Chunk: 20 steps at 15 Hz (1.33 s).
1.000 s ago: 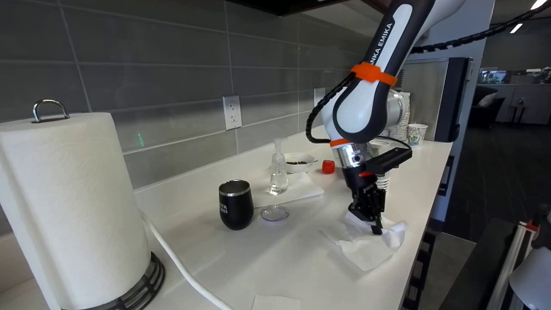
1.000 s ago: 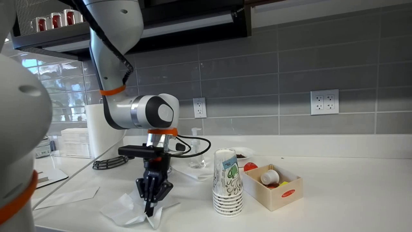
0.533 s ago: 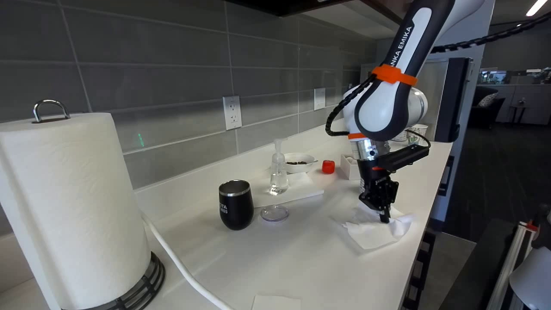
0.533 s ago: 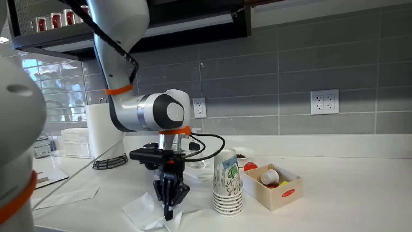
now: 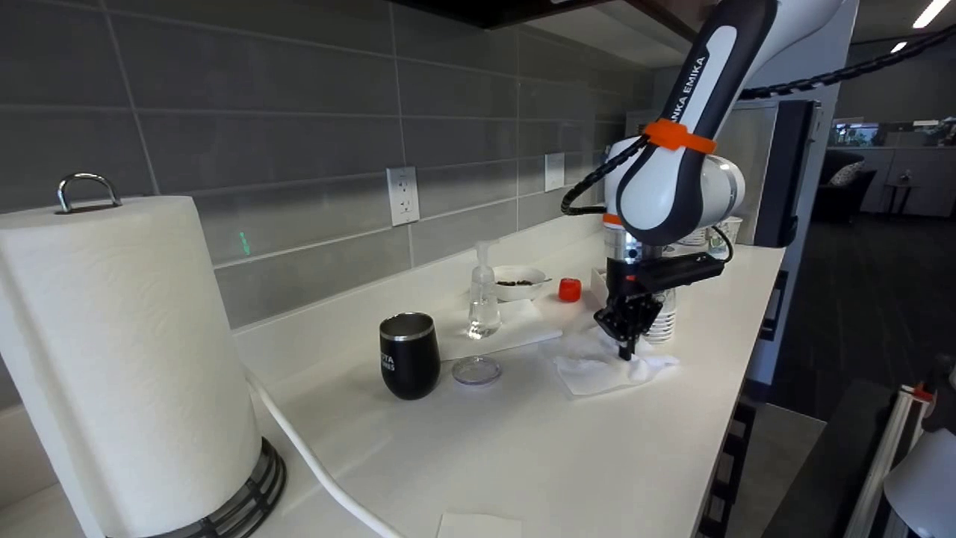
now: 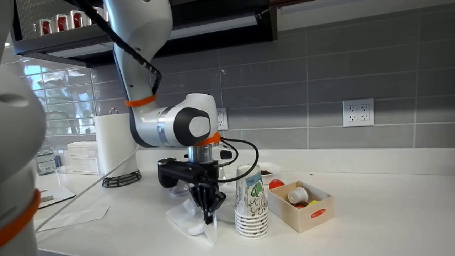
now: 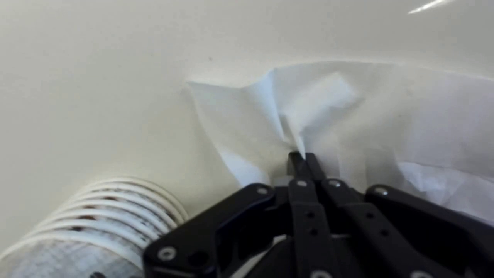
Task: Use the right paper towel to clean the surface
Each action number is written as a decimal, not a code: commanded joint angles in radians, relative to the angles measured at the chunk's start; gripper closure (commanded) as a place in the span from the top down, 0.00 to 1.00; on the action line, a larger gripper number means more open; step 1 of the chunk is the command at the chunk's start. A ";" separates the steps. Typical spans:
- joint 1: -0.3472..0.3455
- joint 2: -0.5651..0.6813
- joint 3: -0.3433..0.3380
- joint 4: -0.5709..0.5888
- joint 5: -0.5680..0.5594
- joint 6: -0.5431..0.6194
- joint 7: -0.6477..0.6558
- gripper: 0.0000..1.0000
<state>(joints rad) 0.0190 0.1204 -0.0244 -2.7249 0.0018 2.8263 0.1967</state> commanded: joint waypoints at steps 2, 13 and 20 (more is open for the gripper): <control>-0.013 0.101 0.084 0.076 0.159 0.107 -0.097 0.00; -0.049 0.031 0.200 0.065 0.271 -0.152 -0.270 0.00; 0.003 -0.025 0.048 -0.016 0.002 -0.336 0.045 0.00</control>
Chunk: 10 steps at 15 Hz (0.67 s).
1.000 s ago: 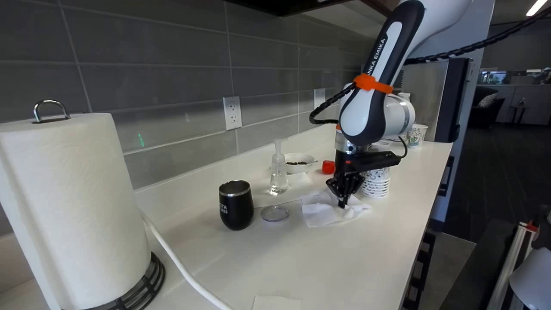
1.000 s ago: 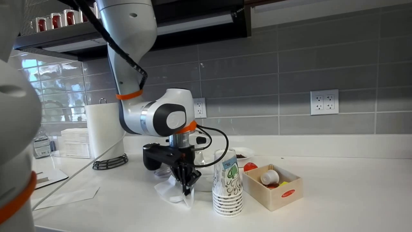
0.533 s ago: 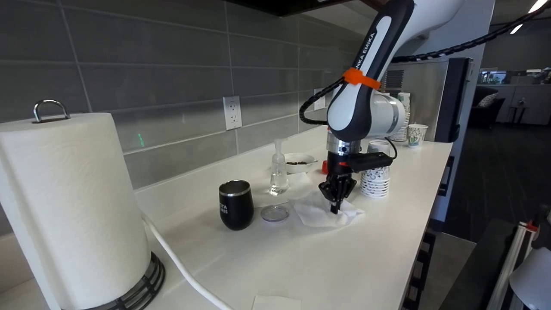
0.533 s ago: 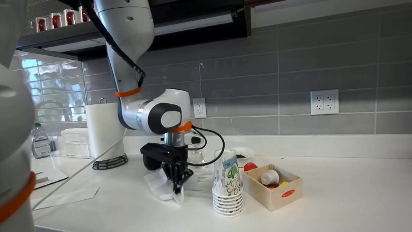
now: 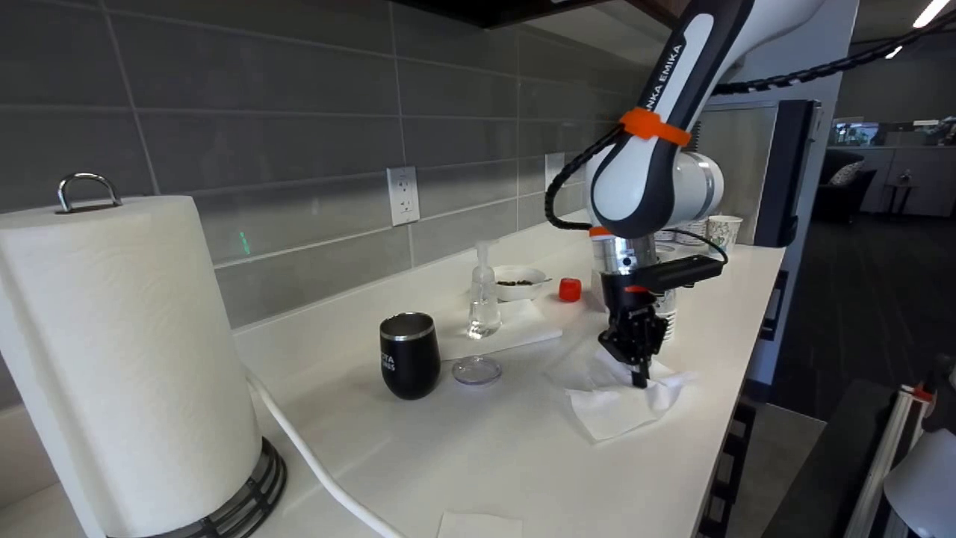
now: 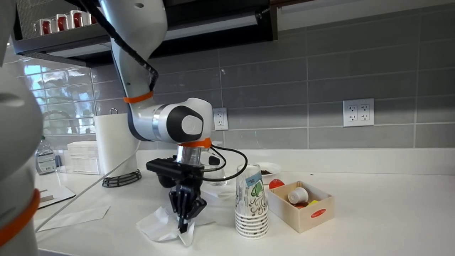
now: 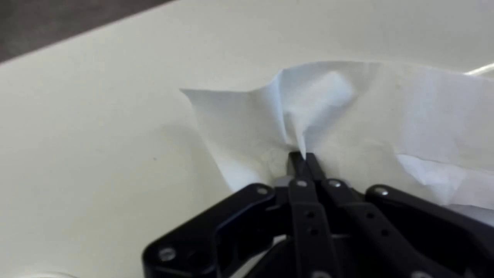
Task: Use the right paper towel to clean the surface
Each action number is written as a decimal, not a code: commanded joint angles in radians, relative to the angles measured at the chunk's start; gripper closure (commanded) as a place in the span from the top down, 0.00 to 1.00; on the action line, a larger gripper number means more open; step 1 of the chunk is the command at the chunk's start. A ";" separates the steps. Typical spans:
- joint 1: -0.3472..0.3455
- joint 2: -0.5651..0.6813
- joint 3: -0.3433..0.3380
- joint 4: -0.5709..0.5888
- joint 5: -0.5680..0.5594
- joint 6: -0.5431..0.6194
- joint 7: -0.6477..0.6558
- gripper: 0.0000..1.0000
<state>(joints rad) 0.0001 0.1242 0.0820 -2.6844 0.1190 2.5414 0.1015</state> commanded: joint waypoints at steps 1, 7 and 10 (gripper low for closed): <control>0.022 -0.039 -0.072 -0.066 -0.147 -0.070 0.183 0.00; 0.010 -0.064 -0.150 -0.060 -0.387 -0.069 0.487 0.00; 0.010 -0.086 -0.171 -0.061 -0.479 -0.032 0.579 0.00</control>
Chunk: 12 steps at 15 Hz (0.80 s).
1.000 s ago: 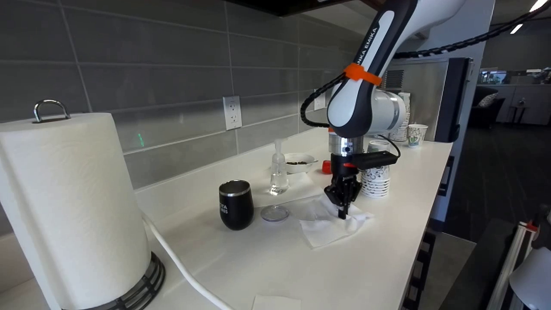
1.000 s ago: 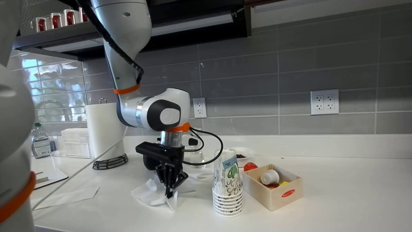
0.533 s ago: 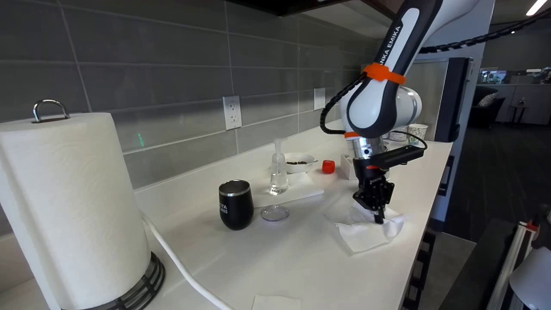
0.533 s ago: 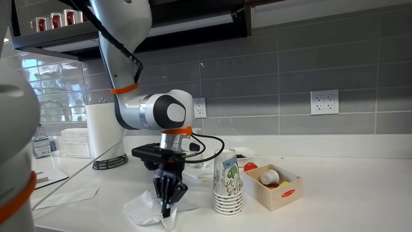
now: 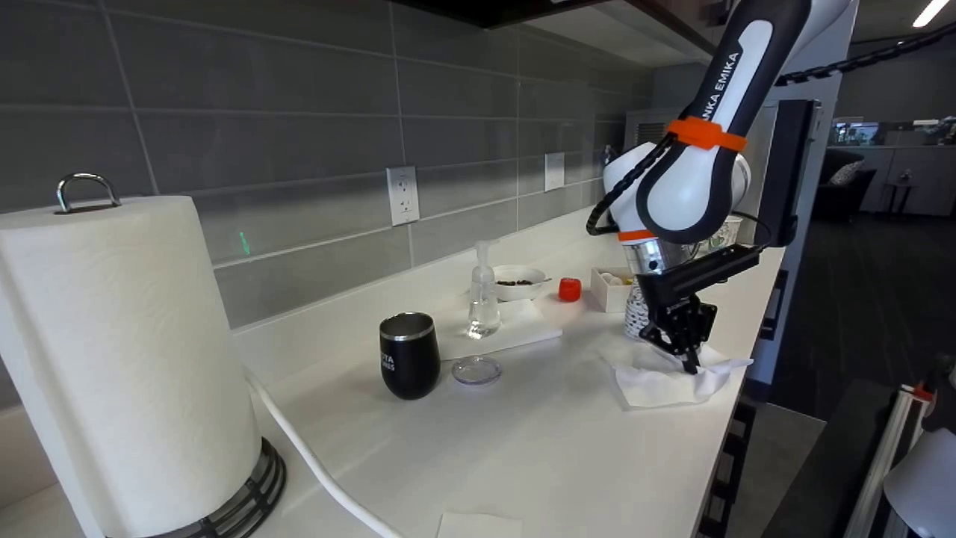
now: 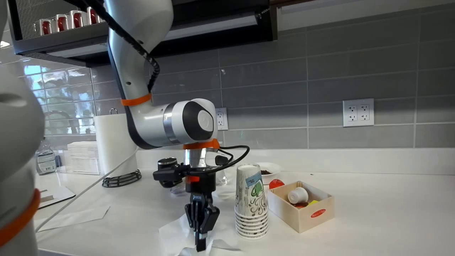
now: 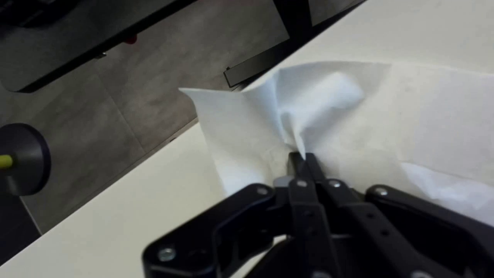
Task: Use the right paper towel to clean the surface
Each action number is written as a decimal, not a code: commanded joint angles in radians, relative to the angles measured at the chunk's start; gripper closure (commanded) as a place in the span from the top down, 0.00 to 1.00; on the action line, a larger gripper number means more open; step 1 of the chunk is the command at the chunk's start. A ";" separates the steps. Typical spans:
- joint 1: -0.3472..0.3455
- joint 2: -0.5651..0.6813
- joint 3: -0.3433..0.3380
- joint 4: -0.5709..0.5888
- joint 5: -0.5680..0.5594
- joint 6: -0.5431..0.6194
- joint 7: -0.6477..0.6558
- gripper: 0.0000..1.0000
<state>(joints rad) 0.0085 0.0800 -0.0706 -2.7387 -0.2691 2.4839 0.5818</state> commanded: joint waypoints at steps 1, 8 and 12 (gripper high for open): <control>0.005 -0.040 -0.018 0.006 -0.115 0.029 0.120 0.00; 0.021 0.032 0.019 0.127 -0.158 0.045 0.150 0.00; 0.039 0.106 0.019 0.197 -0.152 0.069 0.133 0.00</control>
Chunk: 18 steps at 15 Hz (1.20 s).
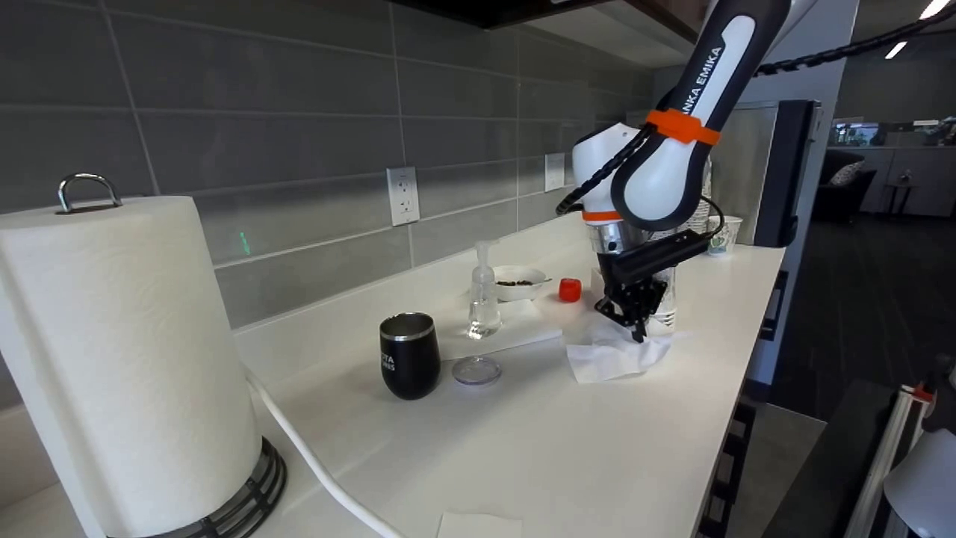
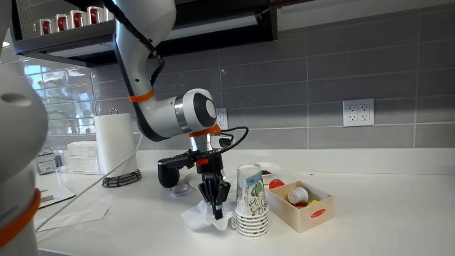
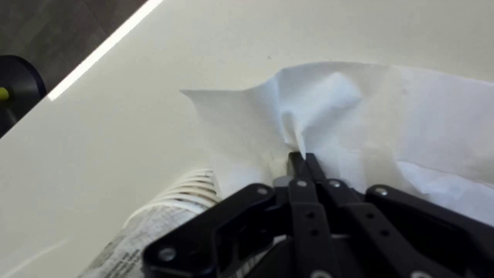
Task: Use the right paper towel to clean the surface
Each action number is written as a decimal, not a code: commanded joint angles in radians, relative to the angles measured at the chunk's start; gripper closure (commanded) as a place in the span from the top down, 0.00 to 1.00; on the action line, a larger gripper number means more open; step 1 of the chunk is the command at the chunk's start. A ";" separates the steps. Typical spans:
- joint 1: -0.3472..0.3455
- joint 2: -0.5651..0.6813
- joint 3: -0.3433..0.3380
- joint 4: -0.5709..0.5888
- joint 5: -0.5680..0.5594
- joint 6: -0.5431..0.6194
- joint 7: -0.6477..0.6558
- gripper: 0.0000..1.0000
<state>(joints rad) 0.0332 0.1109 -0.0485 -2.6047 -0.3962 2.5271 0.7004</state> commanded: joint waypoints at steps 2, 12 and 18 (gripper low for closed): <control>0.025 0.116 -0.005 0.088 -0.009 0.064 -0.007 0.00; 0.008 0.158 0.112 0.074 0.243 0.256 -0.338 0.00; 0.014 0.098 0.135 0.017 0.441 0.023 -0.544 0.00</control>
<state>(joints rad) 0.0524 0.2316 0.0775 -2.5283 -0.0175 2.6418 0.2264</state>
